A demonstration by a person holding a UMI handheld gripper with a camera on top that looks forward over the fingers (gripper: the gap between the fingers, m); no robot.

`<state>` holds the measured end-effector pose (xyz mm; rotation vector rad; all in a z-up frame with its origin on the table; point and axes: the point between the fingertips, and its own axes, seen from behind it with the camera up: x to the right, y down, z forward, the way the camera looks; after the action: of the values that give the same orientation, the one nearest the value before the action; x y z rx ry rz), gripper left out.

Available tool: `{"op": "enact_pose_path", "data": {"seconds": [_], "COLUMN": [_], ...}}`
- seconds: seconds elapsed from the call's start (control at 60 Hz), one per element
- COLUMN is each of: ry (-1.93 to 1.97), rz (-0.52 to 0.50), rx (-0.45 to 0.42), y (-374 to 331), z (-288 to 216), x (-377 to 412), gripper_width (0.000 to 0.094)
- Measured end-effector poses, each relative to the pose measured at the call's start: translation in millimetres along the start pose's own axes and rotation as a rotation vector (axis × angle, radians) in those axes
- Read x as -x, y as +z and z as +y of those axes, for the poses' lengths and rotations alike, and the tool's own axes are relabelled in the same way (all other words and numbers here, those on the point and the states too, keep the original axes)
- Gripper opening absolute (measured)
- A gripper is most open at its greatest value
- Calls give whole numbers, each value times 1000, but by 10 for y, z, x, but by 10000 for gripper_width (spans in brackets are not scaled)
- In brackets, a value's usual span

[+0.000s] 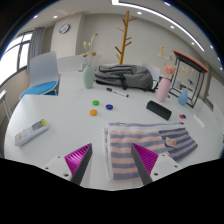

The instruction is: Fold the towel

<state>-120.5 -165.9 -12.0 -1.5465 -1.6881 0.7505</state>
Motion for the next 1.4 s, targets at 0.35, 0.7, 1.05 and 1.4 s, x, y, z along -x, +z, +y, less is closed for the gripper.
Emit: {"op": "enact_pose_path", "data": {"seconds": [0.35,0.7,1.05,1.4], "ry": [8,204,271,109], "rz": [52,-207,-93,100], "rx": [43,96,16,106], "y": [88,-990,-916,-592], "z": [71,-420,-845,-34], "x": [-37,988,62,-704], "gripper_width": [28,25,24,822]}}
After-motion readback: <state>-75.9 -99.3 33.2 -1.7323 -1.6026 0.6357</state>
